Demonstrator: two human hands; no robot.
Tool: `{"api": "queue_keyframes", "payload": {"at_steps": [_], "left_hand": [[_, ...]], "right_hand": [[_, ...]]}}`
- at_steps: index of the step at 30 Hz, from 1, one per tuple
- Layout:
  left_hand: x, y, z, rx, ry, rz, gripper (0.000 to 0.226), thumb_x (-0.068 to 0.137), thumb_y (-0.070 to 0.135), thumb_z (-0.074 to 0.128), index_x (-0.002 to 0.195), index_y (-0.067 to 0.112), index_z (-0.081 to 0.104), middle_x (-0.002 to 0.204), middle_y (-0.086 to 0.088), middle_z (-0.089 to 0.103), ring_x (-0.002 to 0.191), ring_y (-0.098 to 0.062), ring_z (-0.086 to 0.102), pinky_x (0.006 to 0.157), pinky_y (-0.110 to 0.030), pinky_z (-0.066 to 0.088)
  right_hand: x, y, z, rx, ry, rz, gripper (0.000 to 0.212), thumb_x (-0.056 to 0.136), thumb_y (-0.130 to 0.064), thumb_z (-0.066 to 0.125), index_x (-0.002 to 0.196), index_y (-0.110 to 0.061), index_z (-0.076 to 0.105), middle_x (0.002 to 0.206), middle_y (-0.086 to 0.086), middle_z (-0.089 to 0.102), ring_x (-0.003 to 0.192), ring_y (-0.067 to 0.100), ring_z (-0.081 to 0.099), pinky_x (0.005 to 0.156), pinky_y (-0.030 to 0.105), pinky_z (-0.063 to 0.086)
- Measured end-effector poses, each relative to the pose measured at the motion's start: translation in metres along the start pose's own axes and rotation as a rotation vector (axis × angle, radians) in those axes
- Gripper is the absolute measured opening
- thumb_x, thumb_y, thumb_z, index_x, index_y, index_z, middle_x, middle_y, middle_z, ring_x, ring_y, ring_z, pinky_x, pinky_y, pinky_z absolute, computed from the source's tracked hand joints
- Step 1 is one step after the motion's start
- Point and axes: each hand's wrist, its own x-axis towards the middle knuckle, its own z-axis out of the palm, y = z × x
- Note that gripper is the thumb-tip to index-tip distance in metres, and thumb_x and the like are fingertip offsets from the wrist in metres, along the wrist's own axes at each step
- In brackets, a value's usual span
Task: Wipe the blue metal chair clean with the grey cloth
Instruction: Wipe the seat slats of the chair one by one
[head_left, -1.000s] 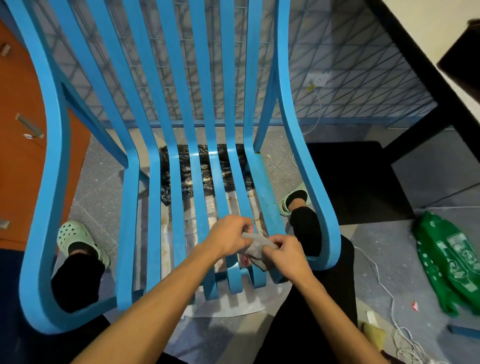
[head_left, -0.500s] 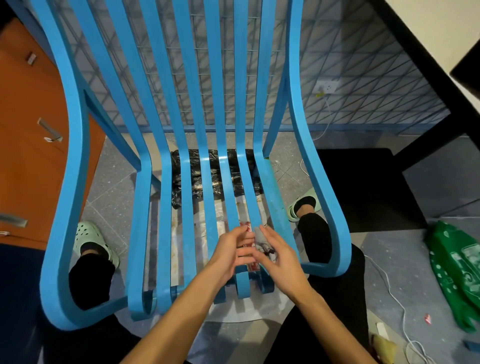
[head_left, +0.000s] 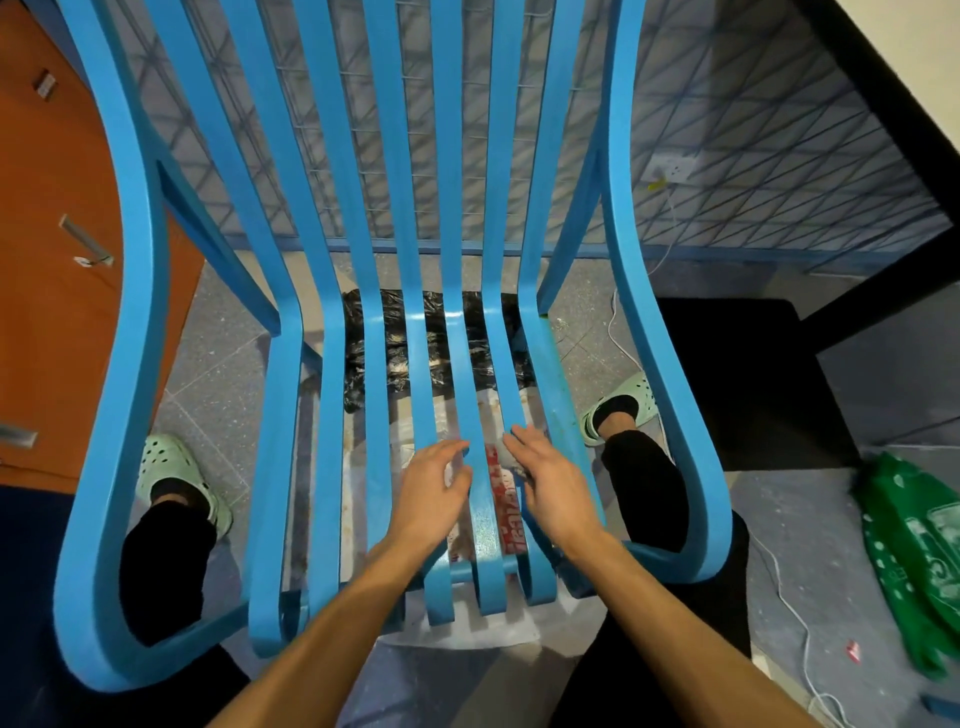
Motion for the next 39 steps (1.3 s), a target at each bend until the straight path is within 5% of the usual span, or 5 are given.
{"api": "queue_keyframes", "payload": {"at_steps": [8, 17, 22, 31, 39], "left_hand": [[0.039, -0.020, 0.002, 0.371, -0.072, 0.141, 0.056, 0.104, 0.036, 0.042, 0.156, 0.026, 0.026, 0.166, 0.004, 0.009, 0.153, -0.014, 0.001, 0.125, -0.048, 0.005], [0.048, -0.022, 0.016, 0.456, -0.058, 0.154, 0.059, 0.105, 0.044, 0.024, 0.159, 0.027, 0.007, 0.165, 0.009, -0.012, 0.151, -0.011, -0.017, 0.122, -0.044, -0.009], [0.076, -0.015, 0.007, 0.494, -0.049, 0.164, 0.069, 0.095, 0.056, 0.002, 0.158, 0.028, -0.001, 0.163, 0.010, -0.016, 0.150, -0.010, -0.017, 0.116, -0.040, -0.018], [0.116, -0.018, 0.004, 0.629, -0.092, 0.133, 0.082, 0.083, 0.058, -0.015, 0.157, 0.025, -0.008, 0.160, 0.011, -0.025, 0.146, -0.011, -0.025, 0.113, -0.043, -0.015], [0.102, 0.004, 0.017, 0.665, -0.141, 0.007, 0.092, 0.096, 0.060, 0.034, 0.153, 0.014, -0.022, 0.159, -0.006, -0.033, 0.148, -0.025, -0.028, 0.113, -0.057, -0.019]], "right_hand": [[-0.080, -0.005, 0.010, -0.058, -0.113, 0.065, 0.064, 0.105, -0.027, 0.038, 0.156, -0.030, -0.001, 0.156, -0.018, -0.020, 0.146, 0.003, -0.012, 0.115, 0.019, 0.003], [0.014, 0.007, 0.012, -0.118, 0.099, -0.060, 0.037, 0.102, -0.047, 0.042, 0.139, -0.044, 0.040, 0.141, -0.020, 0.045, 0.123, 0.007, 0.051, 0.105, 0.037, 0.044], [0.079, 0.001, -0.002, -0.108, 0.211, -0.111, 0.039, 0.087, -0.004, 0.063, 0.123, -0.019, 0.064, 0.108, -0.001, 0.053, 0.098, 0.016, 0.049, 0.077, 0.034, 0.050], [0.219, 0.008, -0.018, -0.084, 0.231, -0.080, 0.025, 0.086, 0.000, 0.063, 0.107, -0.010, 0.072, 0.098, 0.005, 0.055, 0.092, 0.018, 0.050, 0.079, 0.040, 0.050], [0.215, 0.004, -0.014, -0.186, 0.182, -0.102, 0.036, 0.085, 0.001, 0.066, 0.118, -0.014, 0.069, 0.104, 0.003, 0.057, 0.097, 0.022, 0.051, 0.082, 0.039, 0.050]]}}
